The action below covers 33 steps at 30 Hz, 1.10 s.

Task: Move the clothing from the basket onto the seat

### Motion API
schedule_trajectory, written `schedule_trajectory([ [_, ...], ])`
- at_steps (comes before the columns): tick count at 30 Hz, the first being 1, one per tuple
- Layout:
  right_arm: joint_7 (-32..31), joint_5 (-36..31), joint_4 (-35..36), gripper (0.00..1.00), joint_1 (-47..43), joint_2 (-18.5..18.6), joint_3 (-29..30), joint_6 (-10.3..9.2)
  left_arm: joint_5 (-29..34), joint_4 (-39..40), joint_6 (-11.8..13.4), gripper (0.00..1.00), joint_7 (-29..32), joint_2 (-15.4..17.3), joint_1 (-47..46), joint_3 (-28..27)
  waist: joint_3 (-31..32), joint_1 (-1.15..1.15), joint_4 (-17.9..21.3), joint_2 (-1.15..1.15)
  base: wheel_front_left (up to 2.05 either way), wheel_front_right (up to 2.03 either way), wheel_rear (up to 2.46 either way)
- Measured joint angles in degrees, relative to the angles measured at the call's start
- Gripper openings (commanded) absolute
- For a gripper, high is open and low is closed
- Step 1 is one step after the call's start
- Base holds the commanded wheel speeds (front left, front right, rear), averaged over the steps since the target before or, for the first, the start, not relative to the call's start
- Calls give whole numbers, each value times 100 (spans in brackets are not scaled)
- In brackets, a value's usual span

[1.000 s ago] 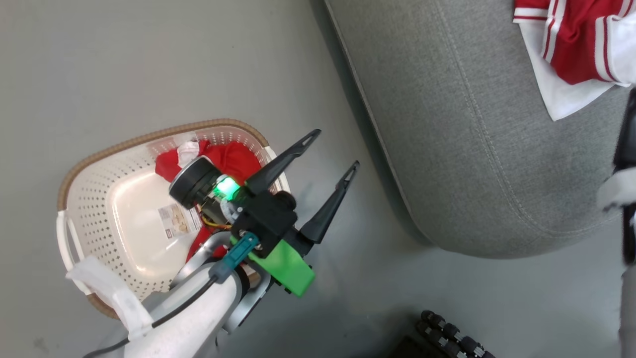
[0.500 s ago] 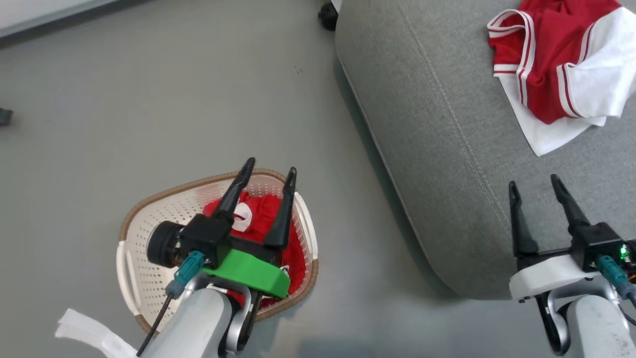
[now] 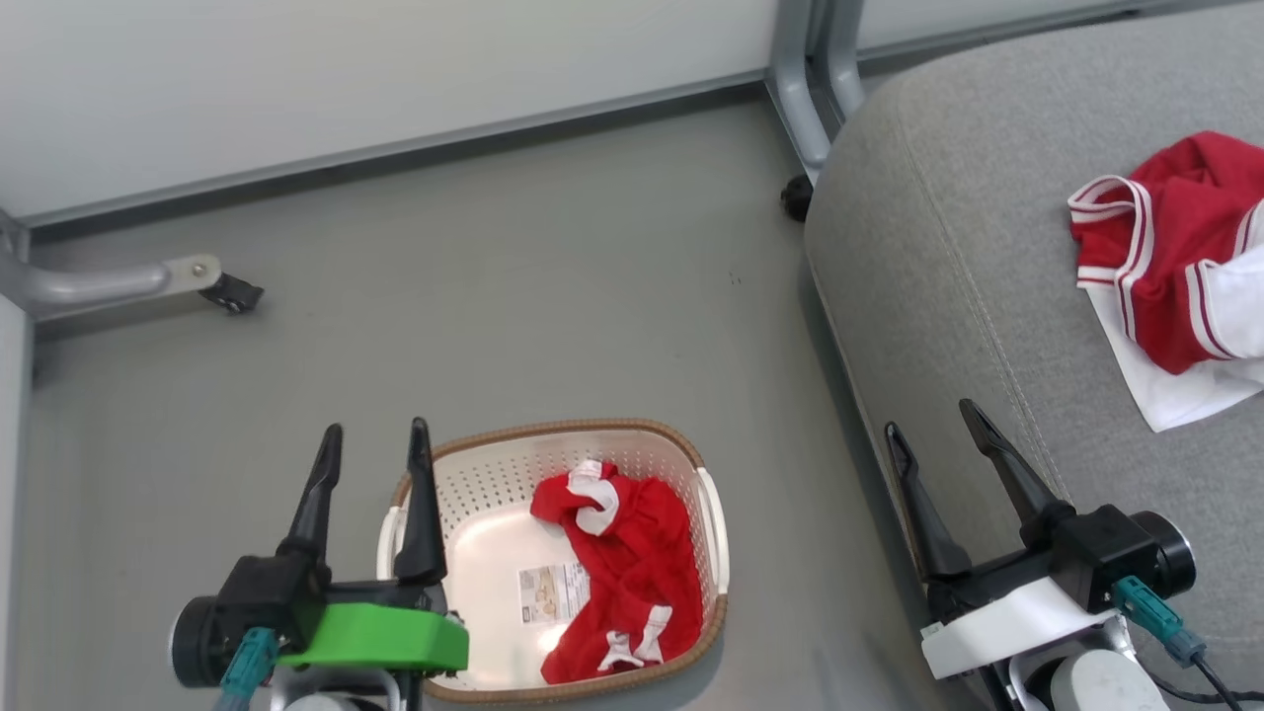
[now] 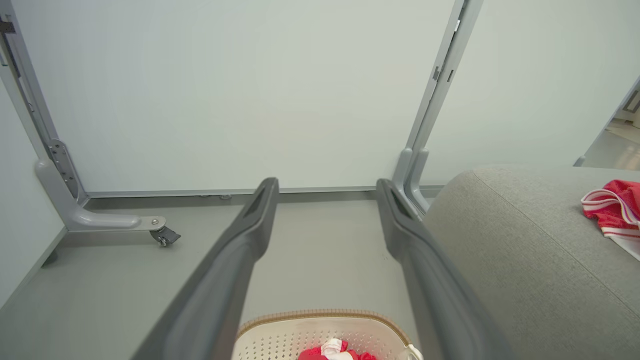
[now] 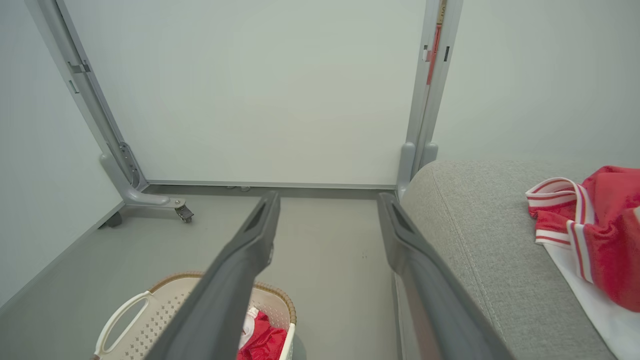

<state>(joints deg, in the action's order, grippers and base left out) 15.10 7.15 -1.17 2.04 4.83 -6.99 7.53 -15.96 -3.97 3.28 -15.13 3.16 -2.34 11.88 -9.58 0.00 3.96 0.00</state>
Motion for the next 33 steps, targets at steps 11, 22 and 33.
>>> schedule_trajectory([
  [11, 0, 328, 508, 100, -169, -127, 45, 0, 258, 1040, -126, 100, -1, -24, 844, -749, 867, 0, -395, 0, 0, 0, 0],
  [22, 0, 396, 315, 100, -774, -168, 282, 0, 528, 1029, -185, 100, -1, -29, 1481, -818, 1316, 0, -350, 0, 0, 0, 0],
  [33, 0, 342, 240, 100, -928, -181, 271, 0, 533, 899, -182, 100, -1, -29, 1641, -777, 1410, 0, -231, 0, 0, 0, 0],
])
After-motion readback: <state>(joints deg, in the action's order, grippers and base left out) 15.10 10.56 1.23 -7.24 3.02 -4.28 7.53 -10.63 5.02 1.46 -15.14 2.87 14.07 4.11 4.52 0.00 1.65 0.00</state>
